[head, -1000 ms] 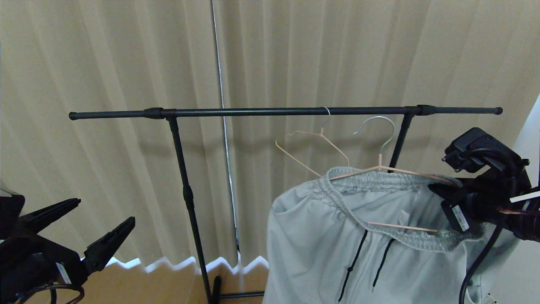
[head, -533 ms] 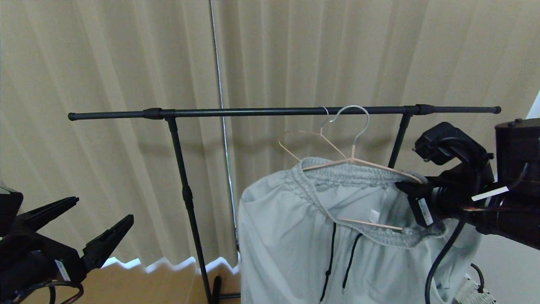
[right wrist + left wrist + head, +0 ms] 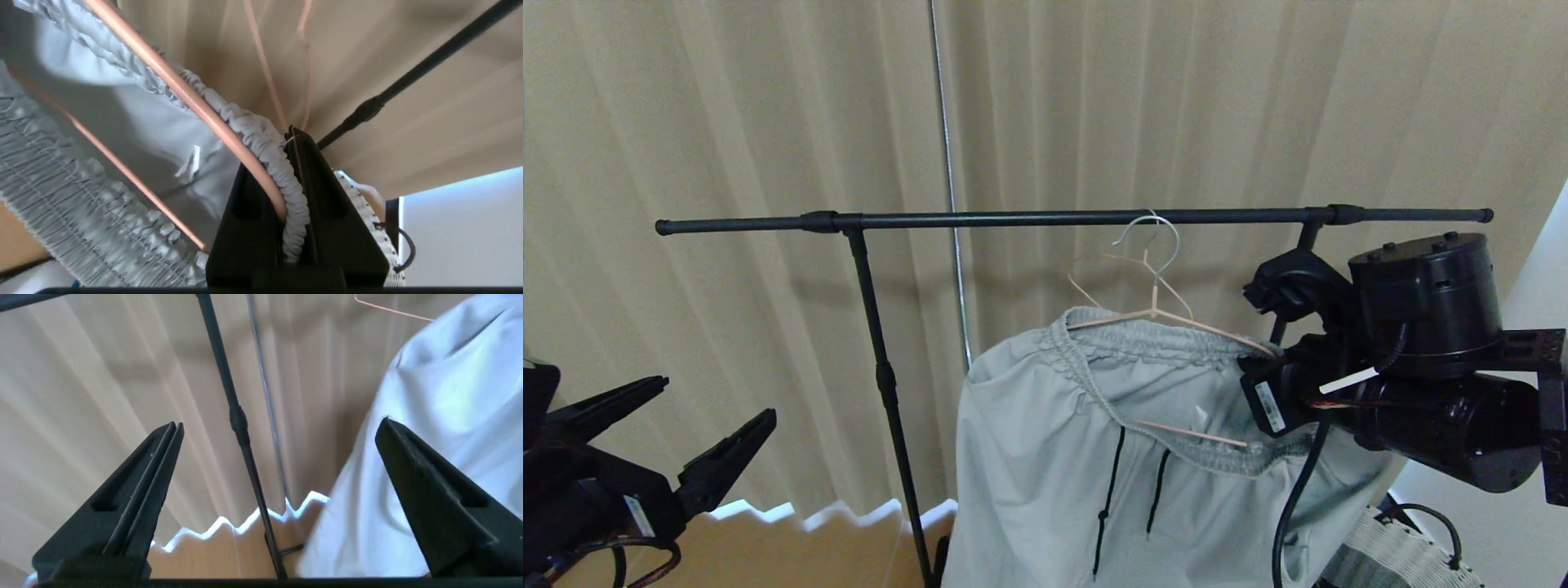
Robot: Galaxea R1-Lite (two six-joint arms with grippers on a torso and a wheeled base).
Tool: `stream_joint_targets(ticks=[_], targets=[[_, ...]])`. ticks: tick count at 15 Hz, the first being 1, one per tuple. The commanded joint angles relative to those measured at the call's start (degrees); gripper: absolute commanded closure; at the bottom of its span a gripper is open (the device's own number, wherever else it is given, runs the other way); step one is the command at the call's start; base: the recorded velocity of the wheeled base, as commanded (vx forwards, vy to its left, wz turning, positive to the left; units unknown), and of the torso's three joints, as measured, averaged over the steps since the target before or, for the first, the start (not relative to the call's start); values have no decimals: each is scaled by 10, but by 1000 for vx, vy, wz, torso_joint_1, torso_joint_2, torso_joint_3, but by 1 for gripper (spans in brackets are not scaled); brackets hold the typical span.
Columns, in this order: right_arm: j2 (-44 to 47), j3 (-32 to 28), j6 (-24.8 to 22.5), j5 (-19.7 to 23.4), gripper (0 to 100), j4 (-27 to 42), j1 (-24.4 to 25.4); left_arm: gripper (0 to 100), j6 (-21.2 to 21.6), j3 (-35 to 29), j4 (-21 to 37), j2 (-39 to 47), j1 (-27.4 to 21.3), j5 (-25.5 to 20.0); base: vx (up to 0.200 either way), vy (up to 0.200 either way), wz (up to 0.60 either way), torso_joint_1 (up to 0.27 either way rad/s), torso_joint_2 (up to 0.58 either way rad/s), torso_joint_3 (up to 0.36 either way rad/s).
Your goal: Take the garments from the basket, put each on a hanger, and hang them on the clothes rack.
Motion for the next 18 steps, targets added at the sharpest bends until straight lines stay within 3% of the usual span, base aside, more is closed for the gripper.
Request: stream_joint_targets(ticks=[1,7,16,18], targets=[[7,-1,0,0,100,-1,0,0,0,1,0,0,0,0,200,0,0,-7,7,12],[8,-2,0,-1,100,-1,0,0,0,1,-1,-3,0,1,200,0,0,6,4,2],[68,-67,-1,-6,100,0,3,0,2,2,-1,-3,0,1,0,0,0,0,0,0],[119,-132,-1,-44,100,22,3,0,2,2,-1,-2,0,1,0,0,0,0,0,0]])
